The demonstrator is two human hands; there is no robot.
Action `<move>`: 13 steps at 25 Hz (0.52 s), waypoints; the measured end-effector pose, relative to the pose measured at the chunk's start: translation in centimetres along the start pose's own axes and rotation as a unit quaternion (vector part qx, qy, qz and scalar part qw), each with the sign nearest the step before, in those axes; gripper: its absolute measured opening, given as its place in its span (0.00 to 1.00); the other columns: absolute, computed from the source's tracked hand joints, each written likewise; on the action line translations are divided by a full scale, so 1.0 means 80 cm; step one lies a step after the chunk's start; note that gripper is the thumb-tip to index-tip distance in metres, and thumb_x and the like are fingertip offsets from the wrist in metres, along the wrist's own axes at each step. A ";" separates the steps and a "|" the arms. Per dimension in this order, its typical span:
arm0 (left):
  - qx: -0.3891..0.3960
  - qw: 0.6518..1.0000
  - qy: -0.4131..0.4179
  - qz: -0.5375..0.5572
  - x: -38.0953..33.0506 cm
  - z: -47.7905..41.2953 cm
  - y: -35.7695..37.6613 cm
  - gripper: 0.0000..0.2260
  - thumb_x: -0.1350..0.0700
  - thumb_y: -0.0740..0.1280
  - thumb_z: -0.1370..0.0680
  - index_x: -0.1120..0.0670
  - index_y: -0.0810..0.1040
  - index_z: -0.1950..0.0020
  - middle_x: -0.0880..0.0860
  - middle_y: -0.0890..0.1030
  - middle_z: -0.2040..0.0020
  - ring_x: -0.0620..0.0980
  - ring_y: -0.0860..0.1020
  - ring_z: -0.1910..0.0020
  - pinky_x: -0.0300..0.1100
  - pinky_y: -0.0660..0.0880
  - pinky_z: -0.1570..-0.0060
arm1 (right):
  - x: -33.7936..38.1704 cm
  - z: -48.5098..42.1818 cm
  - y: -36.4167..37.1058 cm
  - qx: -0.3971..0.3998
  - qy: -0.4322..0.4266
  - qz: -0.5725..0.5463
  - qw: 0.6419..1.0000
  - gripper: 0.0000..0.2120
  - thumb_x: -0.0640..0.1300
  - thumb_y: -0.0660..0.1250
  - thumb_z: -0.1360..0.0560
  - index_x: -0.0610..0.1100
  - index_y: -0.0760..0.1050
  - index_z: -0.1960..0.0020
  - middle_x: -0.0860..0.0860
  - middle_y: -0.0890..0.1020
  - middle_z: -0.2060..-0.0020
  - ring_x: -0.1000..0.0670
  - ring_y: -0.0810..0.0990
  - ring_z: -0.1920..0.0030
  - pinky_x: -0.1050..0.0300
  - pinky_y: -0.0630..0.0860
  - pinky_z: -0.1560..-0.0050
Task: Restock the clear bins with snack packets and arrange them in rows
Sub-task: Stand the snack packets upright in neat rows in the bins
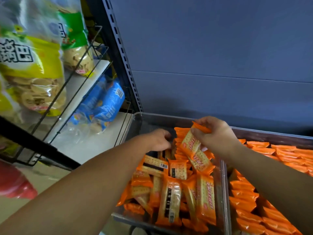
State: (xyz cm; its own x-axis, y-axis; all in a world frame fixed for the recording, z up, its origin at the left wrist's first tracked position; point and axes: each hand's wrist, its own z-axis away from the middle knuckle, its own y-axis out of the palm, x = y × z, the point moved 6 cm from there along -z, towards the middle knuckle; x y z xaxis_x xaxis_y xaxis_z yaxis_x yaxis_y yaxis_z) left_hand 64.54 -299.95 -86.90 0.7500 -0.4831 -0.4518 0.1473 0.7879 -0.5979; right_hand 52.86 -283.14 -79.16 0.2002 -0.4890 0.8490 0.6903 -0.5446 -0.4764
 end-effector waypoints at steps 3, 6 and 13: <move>0.033 0.995 -0.004 0.098 0.015 -0.020 0.017 0.32 0.45 0.79 0.28 0.45 0.74 0.25 0.48 0.80 0.31 0.51 0.78 0.33 0.54 0.74 0.30 | -0.005 0.001 -0.002 0.004 0.013 -0.002 1.000 0.05 0.50 0.71 0.20 0.55 0.77 0.45 0.53 0.86 0.57 0.50 0.86 0.67 0.57 0.82 0.63; 0.058 0.983 -0.004 0.176 0.018 -0.015 0.018 0.34 0.48 0.82 0.33 0.41 0.77 0.28 0.45 0.84 0.37 0.49 0.82 0.39 0.54 0.79 0.36 | 0.000 0.003 -0.001 0.014 0.009 -0.005 1.000 0.05 0.50 0.71 0.20 0.57 0.77 0.48 0.52 0.86 0.58 0.50 0.86 0.66 0.56 0.84 0.61; -0.005 0.989 0.022 0.149 0.014 0.067 -0.033 0.27 0.55 0.81 0.27 0.41 0.78 0.31 0.44 0.79 0.39 0.43 0.80 0.45 0.41 0.79 0.51 | 0.007 0.005 0.003 0.033 0.025 -0.034 0.999 0.14 0.47 0.72 0.20 0.52 0.77 0.35 0.55 0.83 0.44 0.45 0.88 0.63 0.48 0.86 0.53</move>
State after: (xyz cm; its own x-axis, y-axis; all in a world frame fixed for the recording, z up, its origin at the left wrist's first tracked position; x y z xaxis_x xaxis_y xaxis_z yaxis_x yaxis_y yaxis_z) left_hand 68.43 -300.55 -82.26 0.7301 -0.2467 -0.6372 -0.0827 0.8938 -0.4408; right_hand 53.37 -283.25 -78.72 0.1184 -0.4869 0.8654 0.7456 -0.5319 -0.4013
